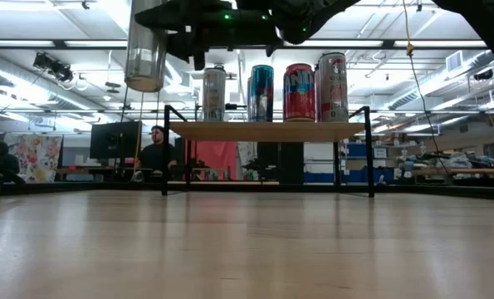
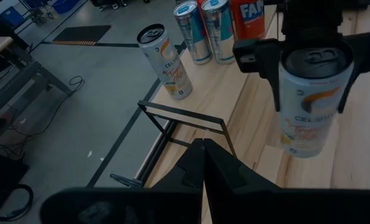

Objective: Place canned beverage on shelf
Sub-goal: Adjust the soda cans on the shelf

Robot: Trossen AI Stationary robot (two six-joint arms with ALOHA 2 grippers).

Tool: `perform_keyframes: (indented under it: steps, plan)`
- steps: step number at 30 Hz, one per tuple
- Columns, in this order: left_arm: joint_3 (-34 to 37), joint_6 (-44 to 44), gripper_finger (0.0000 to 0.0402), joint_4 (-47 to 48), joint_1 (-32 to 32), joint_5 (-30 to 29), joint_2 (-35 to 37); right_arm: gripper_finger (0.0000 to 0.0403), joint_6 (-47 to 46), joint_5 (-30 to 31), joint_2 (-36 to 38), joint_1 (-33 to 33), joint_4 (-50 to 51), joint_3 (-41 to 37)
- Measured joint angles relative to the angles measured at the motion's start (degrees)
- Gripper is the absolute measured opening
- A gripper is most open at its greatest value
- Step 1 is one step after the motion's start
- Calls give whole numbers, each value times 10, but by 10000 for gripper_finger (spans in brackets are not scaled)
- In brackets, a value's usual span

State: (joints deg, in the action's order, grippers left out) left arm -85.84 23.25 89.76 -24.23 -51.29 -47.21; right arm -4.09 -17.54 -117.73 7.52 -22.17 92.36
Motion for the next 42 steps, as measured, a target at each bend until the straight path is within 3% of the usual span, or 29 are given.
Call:
perform_keyframes:
  steps: [7,17,28,38,42]
  plan:
    - [0,1,7,0,0,0,0,257,8,132,0,-37,-1,0]
    - [0,1,7,0,0,0,0,259,50,438,0,-88,-29,0]
    - [0,1,7,0,0,0,0,259,-17,681,0,-89,-31,0]
    - [0,-1,7,0,0,0,0,259,-54,764,0,-91,-26,0]
    - [0,-1,7,0,0,0,0,259,-36,727,-1,-87,-16,0]
